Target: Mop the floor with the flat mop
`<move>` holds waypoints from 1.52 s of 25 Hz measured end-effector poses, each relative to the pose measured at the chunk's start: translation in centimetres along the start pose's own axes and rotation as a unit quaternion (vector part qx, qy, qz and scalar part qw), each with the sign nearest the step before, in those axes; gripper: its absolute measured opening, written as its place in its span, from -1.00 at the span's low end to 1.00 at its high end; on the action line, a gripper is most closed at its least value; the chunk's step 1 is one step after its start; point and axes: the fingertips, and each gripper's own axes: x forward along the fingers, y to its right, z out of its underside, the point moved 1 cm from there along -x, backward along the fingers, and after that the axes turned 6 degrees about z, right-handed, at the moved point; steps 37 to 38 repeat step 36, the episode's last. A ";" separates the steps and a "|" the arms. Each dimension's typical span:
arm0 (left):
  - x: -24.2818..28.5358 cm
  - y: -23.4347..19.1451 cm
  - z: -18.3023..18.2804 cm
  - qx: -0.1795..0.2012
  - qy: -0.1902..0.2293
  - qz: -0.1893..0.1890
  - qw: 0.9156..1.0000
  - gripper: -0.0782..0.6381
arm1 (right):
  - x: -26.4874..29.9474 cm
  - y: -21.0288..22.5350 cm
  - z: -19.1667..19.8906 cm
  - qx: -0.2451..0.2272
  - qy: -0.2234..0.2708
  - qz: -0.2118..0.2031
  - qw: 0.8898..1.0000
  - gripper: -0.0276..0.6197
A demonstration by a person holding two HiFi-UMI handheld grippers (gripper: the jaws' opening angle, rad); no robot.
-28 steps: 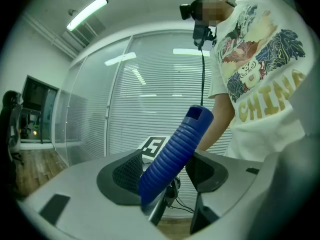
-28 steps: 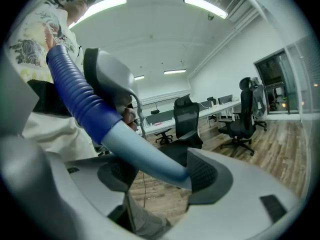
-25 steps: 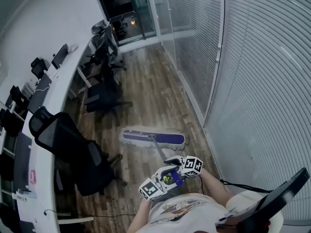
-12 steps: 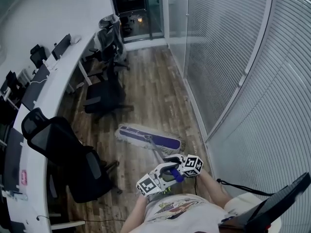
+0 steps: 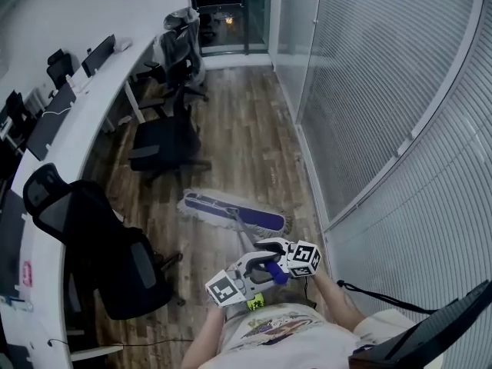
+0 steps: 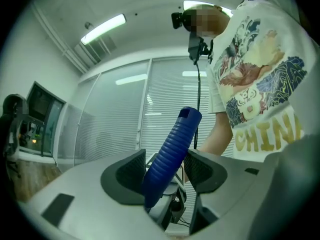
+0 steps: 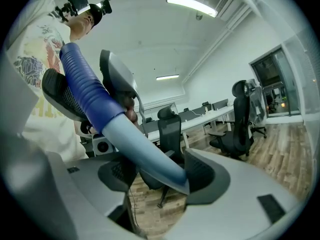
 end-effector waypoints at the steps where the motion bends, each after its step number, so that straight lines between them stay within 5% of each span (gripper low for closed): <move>1: -0.2 -0.3 -0.1 -0.001 0.005 -0.002 1.000 -0.10 | 0.2 0.2 -0.1 0.001 0.003 -0.003 1.000 -0.09; 9: 1.0 -1.4 0.5 0.004 -0.023 0.017 1.000 -0.10 | -0.5 1.7 -0.3 0.011 0.022 0.000 1.000 -0.09; 16: 3.2 -2.6 0.0 -0.005 -0.009 0.006 1.000 -0.11 | -1.4 3.6 0.1 -0.028 -0.018 -0.013 0.999 -0.10; 24: 3.9 -4.0 -0.7 -0.009 -0.010 0.003 1.000 -0.11 | -1.5 5.3 -0.6 -0.018 -0.003 -0.001 1.000 -0.10; 38: 3.9 -2.6 0.3 -0.006 -0.025 0.016 1.000 -0.11 | -1.6 4.3 0.6 -0.021 -0.014 0.000 1.000 -0.10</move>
